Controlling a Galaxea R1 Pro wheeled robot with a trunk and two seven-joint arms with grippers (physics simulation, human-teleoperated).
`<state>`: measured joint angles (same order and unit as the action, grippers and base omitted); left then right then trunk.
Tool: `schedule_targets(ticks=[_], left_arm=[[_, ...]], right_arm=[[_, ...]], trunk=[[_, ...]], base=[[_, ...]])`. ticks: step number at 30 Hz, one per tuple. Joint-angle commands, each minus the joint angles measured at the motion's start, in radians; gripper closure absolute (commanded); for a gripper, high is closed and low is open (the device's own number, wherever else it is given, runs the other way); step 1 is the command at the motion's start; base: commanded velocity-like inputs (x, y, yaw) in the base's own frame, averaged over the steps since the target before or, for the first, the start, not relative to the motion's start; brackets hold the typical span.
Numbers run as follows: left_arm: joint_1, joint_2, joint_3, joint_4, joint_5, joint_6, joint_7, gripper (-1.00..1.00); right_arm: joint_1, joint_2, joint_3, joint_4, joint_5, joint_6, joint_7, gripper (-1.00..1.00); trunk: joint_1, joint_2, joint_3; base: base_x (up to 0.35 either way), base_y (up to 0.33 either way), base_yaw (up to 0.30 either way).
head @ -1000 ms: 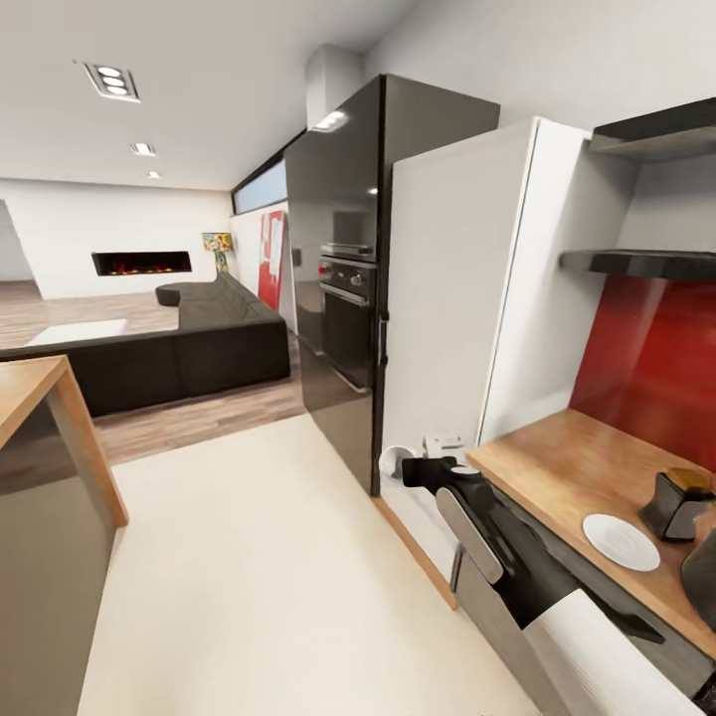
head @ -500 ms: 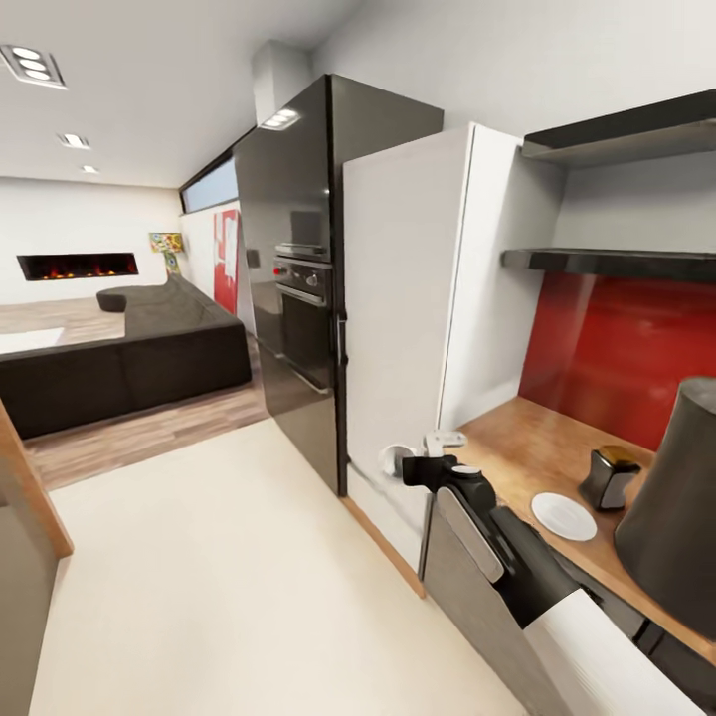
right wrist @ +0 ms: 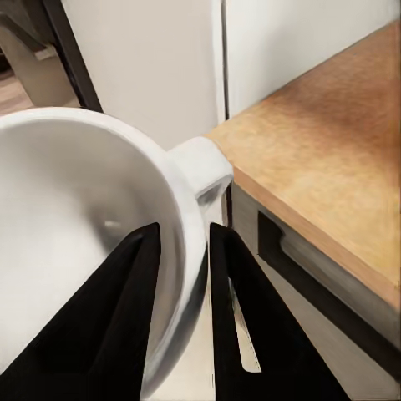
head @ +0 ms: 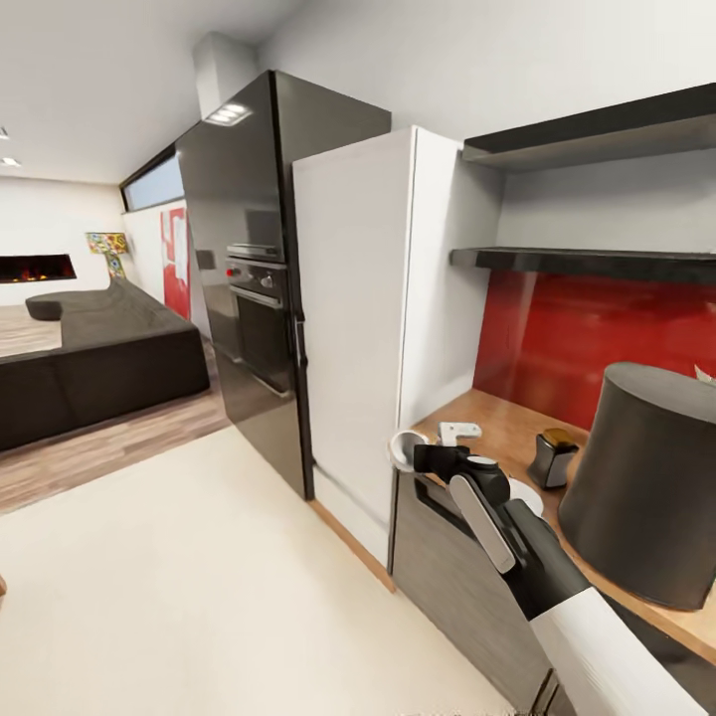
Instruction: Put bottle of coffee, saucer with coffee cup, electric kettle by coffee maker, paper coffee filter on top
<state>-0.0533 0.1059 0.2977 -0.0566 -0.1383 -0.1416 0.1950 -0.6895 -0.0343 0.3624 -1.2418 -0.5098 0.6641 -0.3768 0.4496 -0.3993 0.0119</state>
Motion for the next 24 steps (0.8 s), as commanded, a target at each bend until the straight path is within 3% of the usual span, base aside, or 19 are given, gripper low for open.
schedule_targets(ticks=[1,9,24], left_arm=[[0.000,0.000,0.008,0.001,-0.011,-0.004,0.003,-1.00],[0.000,0.000,0.008,0.001,-0.011,-0.004,0.003,-1.00],[0.000,0.001,0.005,0.001,-0.013,-0.013,0.003,-1.00]], right_arm=[[-0.001,-0.001,0.003,-0.001,-0.012,0.000,-0.007,1.00],[-0.001,-0.001,0.003,-0.001,-0.010,0.000,-0.007,1.00],[-0.001,-0.002,0.004,0.008,-0.009,-0.001,-0.007,1.00]], trunk=[[0.000,-0.001,0.000],[0.000,-0.001,0.000],[0.000,-0.001,0.000]], base=[[0.047,0.000,-0.274],[0.109,0.067,-0.274],[0.267,0.209,-0.274]])
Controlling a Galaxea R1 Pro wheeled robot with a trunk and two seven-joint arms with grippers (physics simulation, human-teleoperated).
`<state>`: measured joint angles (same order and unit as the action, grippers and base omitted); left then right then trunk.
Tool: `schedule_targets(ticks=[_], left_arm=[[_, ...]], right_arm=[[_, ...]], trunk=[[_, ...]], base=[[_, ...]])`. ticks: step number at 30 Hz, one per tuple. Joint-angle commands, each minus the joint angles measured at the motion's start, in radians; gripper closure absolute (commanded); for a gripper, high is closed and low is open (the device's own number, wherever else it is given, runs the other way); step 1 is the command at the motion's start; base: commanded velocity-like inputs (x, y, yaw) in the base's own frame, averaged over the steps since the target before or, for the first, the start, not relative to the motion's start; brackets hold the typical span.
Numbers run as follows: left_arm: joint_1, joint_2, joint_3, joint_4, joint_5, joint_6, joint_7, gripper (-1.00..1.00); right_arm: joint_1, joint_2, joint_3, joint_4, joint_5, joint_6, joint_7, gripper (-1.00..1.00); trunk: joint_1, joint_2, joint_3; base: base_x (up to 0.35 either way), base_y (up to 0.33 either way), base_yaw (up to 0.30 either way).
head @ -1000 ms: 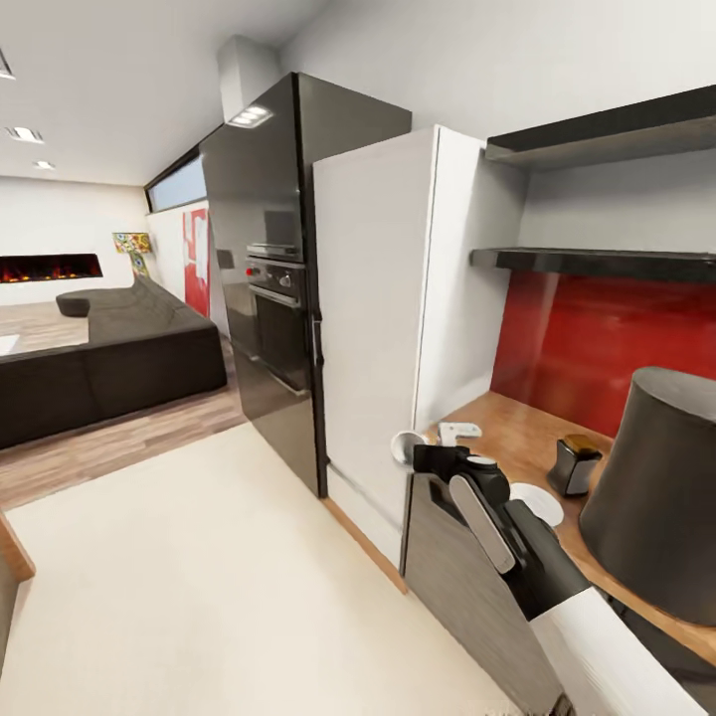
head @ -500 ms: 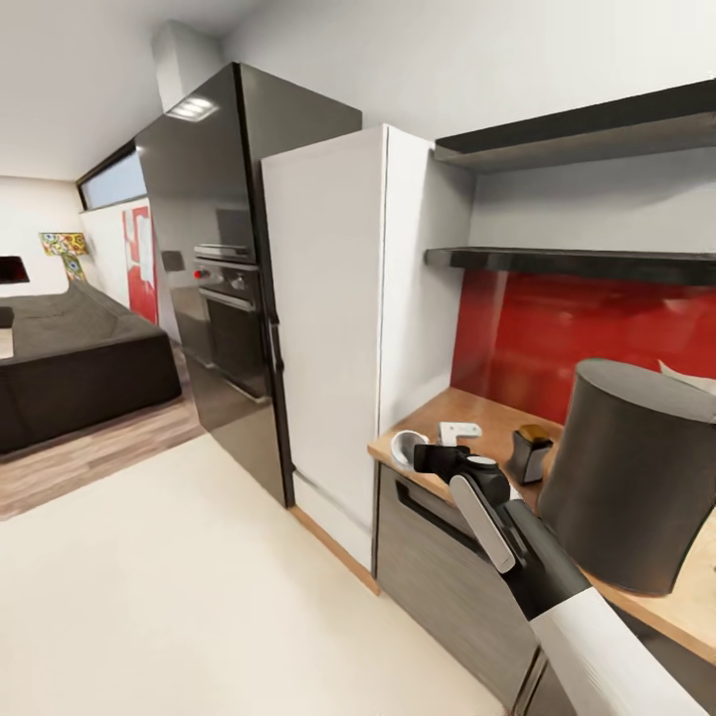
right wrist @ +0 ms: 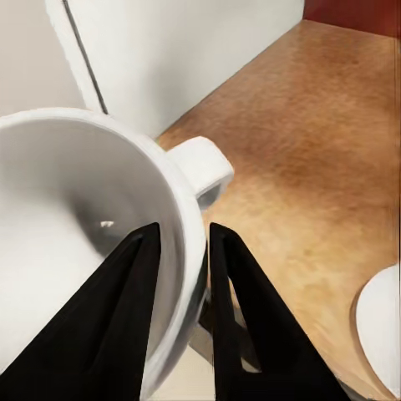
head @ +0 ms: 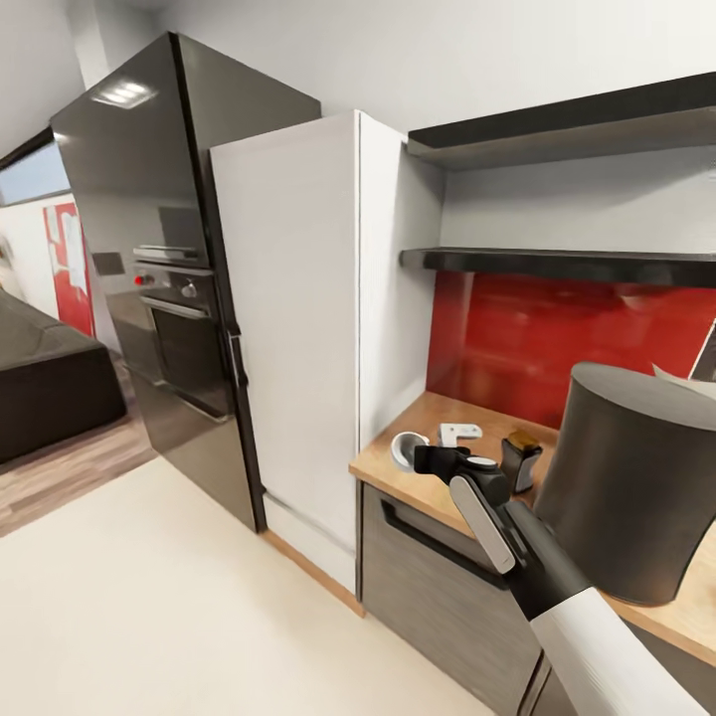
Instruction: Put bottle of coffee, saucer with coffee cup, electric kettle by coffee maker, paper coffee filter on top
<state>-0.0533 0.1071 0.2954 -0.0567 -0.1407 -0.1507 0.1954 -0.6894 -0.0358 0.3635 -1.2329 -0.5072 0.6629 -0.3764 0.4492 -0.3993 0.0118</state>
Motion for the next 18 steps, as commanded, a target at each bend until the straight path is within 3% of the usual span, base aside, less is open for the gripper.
schedule_targets(ticks=[1,11,18], left_arm=[[0.000,0.000,0.007,0.001,-0.011,-0.004,0.003,-1.00],[0.000,0.000,0.008,0.001,-0.010,-0.004,0.003,-1.00],[-0.001,0.015,0.004,-0.046,-0.013,-0.028,-0.011,-1.00]], right_arm=[[-0.001,-0.001,0.003,-0.001,-0.012,0.000,-0.007,1.00],[0.001,-0.001,0.003,0.000,-0.011,0.000,-0.007,1.00],[0.001,-0.001,0.003,0.000,-0.012,0.000,-0.006,1.00]], trunk=[[0.001,-0.001,0.000],[0.001,-0.001,0.000],[0.001,-0.001,0.000]], base=[[0.268,0.244,-0.274],[0.281,0.227,-0.272],[0.232,0.258,-0.044]])
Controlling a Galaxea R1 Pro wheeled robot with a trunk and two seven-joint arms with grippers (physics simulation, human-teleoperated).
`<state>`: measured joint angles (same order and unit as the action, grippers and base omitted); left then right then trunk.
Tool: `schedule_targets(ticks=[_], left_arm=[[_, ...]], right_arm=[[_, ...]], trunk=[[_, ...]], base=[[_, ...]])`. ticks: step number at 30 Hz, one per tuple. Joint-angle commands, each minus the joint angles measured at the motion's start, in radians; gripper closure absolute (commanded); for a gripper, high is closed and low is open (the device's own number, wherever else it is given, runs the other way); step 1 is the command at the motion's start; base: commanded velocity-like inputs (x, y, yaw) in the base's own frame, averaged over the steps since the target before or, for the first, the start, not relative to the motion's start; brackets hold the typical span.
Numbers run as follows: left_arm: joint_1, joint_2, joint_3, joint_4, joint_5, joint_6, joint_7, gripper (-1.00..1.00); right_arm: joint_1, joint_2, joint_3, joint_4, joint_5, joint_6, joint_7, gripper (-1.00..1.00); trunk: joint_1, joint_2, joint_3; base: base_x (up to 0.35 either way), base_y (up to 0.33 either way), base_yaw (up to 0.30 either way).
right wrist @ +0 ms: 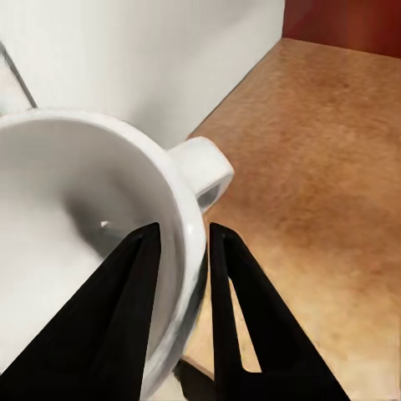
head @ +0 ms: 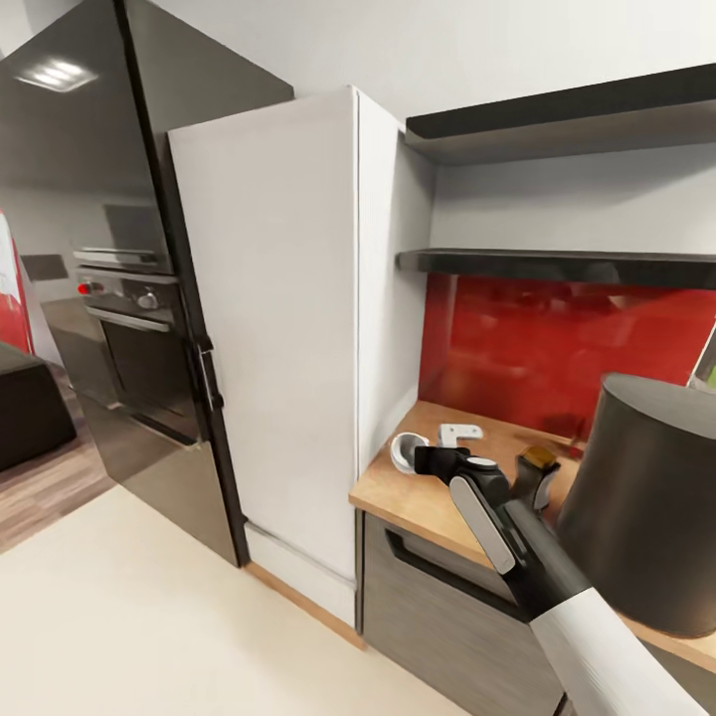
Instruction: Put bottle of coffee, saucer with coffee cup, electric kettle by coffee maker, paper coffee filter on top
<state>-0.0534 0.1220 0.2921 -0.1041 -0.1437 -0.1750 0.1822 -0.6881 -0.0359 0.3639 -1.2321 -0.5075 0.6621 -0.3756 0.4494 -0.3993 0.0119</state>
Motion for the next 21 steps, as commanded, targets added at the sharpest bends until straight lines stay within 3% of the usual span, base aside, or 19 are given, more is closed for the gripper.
schedule_targets(ticks=[1,4,6,9,21], left_arm=[[0.000,0.006,0.007,-0.016,-0.011,-0.008,-0.012,-1.00],[-0.001,0.026,0.006,-0.054,-0.012,-0.013,-0.081,-1.00],[-0.002,0.036,0.007,-0.083,-0.013,-0.012,-0.171,-1.00],[-0.001,0.034,0.006,-0.092,-0.014,-0.013,-0.207,-1.00],[0.000,0.033,0.006,-0.090,-0.015,-0.007,-0.218,-1.00]], right_arm=[[-0.001,-0.001,0.003,0.000,-0.012,0.001,-0.007,1.00],[-0.001,-0.001,0.005,0.001,-0.012,0.001,-0.005,1.00],[-0.001,-0.001,0.006,0.002,-0.013,0.001,-0.006,1.00],[-0.001,-0.001,0.006,0.003,-0.013,0.001,-0.006,1.00],[-0.001,0.003,0.000,-0.004,-0.014,0.002,-0.007,1.00]], trunk=[[0.001,-0.001,0.000],[0.001,-0.001,0.000],[0.001,-0.001,0.000],[0.001,-0.001,0.000],[0.001,-0.001,0.000]], base=[[0.091,0.190,-0.006],[0.040,0.083,-0.003],[0.013,0.028,-0.001],[0.003,0.007,0.000],[0.000,0.000,0.000]])
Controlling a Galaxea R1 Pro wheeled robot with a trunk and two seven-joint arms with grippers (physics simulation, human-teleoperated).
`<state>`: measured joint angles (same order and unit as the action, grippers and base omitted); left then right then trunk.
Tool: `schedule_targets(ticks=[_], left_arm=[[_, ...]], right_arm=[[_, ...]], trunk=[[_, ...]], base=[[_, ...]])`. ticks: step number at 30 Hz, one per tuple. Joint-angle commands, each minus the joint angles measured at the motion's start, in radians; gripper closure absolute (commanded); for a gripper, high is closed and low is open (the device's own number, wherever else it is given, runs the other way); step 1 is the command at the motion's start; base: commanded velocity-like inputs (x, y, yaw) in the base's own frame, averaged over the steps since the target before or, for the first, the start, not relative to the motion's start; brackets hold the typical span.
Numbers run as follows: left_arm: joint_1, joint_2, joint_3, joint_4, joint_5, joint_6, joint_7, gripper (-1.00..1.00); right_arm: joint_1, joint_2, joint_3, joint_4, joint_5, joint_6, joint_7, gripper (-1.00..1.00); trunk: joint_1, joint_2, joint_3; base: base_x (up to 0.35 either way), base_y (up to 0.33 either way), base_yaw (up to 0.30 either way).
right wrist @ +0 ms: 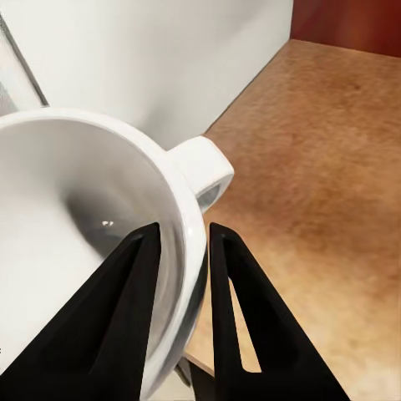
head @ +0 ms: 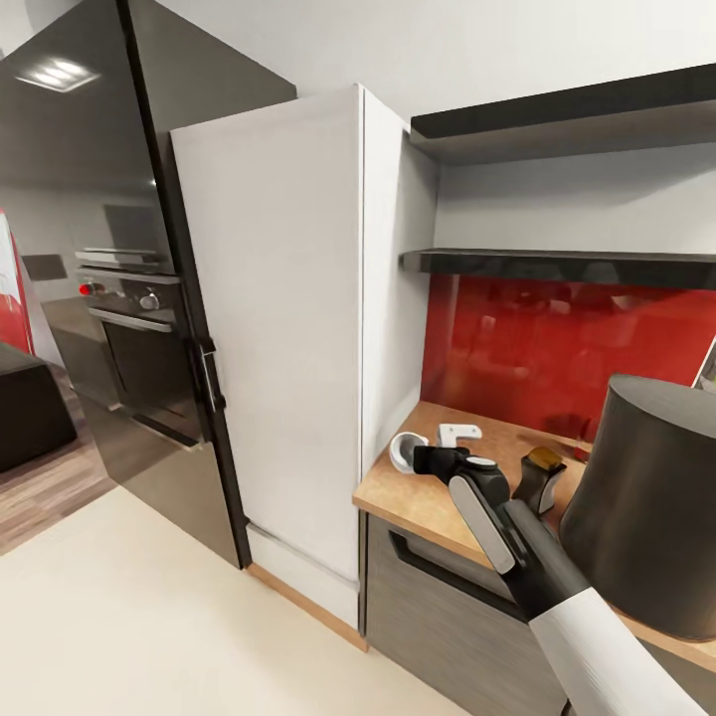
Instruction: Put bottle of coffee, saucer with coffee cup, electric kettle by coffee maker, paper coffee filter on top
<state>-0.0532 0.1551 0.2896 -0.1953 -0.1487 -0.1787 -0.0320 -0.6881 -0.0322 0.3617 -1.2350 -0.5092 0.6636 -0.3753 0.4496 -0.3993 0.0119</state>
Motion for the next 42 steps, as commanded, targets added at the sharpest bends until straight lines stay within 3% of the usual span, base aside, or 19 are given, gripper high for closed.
schedule_targets(ticks=[1,3,7,12,23,37,42], left_arm=[[0.000,0.000,0.008,0.003,-0.010,-0.002,-0.003,-1.00],[0.000,0.002,0.008,0.005,-0.009,0.001,-0.003,-1.00],[0.000,0.005,0.008,0.009,-0.009,0.003,-0.003,-1.00],[0.000,0.005,0.009,0.008,-0.009,0.004,-0.003,-1.00],[0.000,-0.003,0.009,-0.001,-0.010,0.003,-0.003,-1.00],[-0.012,0.004,0.009,-0.033,-0.006,-0.006,-0.007,-1.00],[-0.017,-0.001,0.009,-0.053,-0.006,-0.005,-0.006,-1.00]], right_arm=[[-0.001,-0.001,0.000,-0.004,-0.012,0.004,-0.008,1.00],[-0.001,0.000,-0.013,-0.027,-0.012,0.035,-0.009,1.00],[-0.001,0.008,-0.107,-0.088,-0.013,0.171,-0.010,1.00],[-0.001,0.032,-0.147,-0.099,-0.011,0.215,-0.012,1.00],[-0.001,0.034,-0.164,-0.092,-0.009,0.220,-0.014,1.00],[-0.001,0.033,-0.166,-0.079,-0.008,0.221,-0.014,1.00],[-0.001,0.036,-0.163,-0.035,-0.010,0.220,-0.014,1.00]], trunk=[[0.000,-0.001,0.000],[0.000,-0.001,0.000],[0.000,-0.001,0.000],[0.000,-0.001,0.000],[0.000,-0.001,0.002],[0.000,-0.001,0.011],[0.000,-0.001,0.014]], base=[[0.000,0.000,0.000],[0.000,0.000,0.000],[0.000,0.000,0.000],[0.092,0.093,0.000],[0.115,0.244,-0.124],[0.001,0.020,-0.279],[-0.012,0.005,-0.281]])
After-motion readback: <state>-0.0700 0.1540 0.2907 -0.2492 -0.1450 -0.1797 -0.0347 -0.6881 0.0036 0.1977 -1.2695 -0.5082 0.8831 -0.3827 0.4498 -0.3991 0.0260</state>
